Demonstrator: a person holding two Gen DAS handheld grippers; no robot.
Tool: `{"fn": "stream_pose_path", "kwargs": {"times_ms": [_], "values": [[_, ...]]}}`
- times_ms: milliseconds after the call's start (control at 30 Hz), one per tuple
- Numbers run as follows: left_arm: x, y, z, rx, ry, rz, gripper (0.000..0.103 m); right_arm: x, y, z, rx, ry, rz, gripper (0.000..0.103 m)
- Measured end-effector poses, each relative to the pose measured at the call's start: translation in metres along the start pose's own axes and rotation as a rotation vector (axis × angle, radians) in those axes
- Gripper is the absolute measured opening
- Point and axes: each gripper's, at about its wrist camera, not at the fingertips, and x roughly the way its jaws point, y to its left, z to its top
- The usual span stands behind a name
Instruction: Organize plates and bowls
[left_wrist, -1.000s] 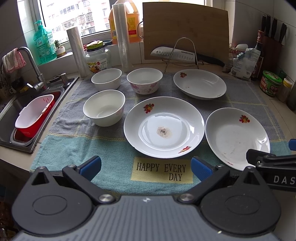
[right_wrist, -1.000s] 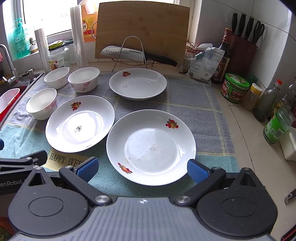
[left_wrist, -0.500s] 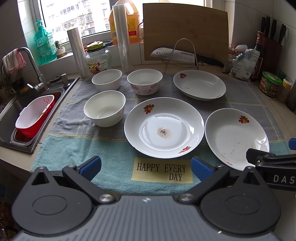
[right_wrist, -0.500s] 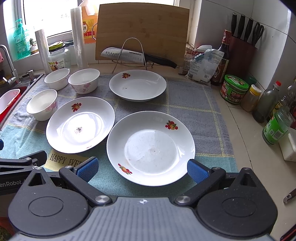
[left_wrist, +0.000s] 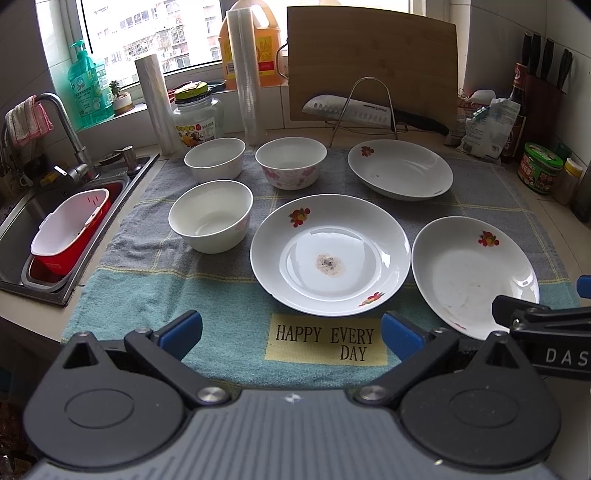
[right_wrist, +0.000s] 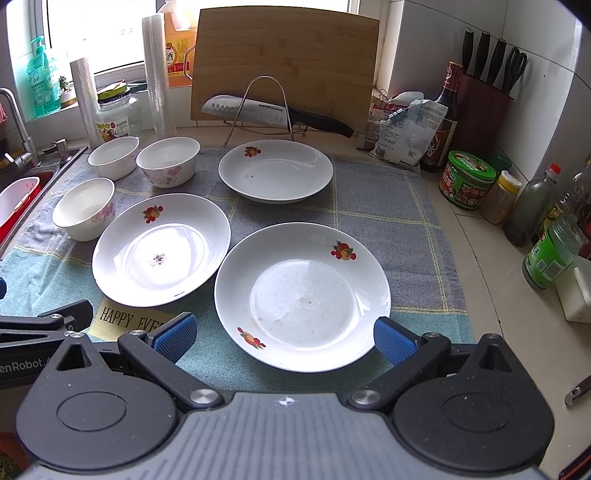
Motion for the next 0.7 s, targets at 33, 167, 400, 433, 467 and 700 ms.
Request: {"fn": "stream_pose_path", "kwargs": {"times_ms": [33,167,400,433,467,700], "values": [[-0.0002,0.0001,0.0000,0.000,0.000,0.000,0.102,-0.0001,0.0001,0.0000,0.000,0.000,0.000,0.103],[0.0012,0.0019,0.0004,-0.001,0.000,0.002,0.102,0.0005,0.0004,0.0012,0.001,0.000,0.001,0.103],[0.0012,0.0022,0.0005,-0.001,0.000,0.001,0.102,0.0010,0.0010,0.0019,0.000,-0.001,0.001,0.103],[0.0012,0.0023,0.0004,-0.001,0.000,0.001,0.102,0.0009,0.0010,0.0018,0.001,-0.001,0.001,0.103],[0.0012,0.0024,0.0004,-0.001,-0.001,0.001,0.102,0.0009,0.0010,0.0018,0.000,-0.001,0.000,0.103],[0.0030,0.0037,0.0031,0.002,0.001,-0.003,0.102,0.0019,0.0017,0.0038,-0.001,-0.002,0.000,0.103]]}}
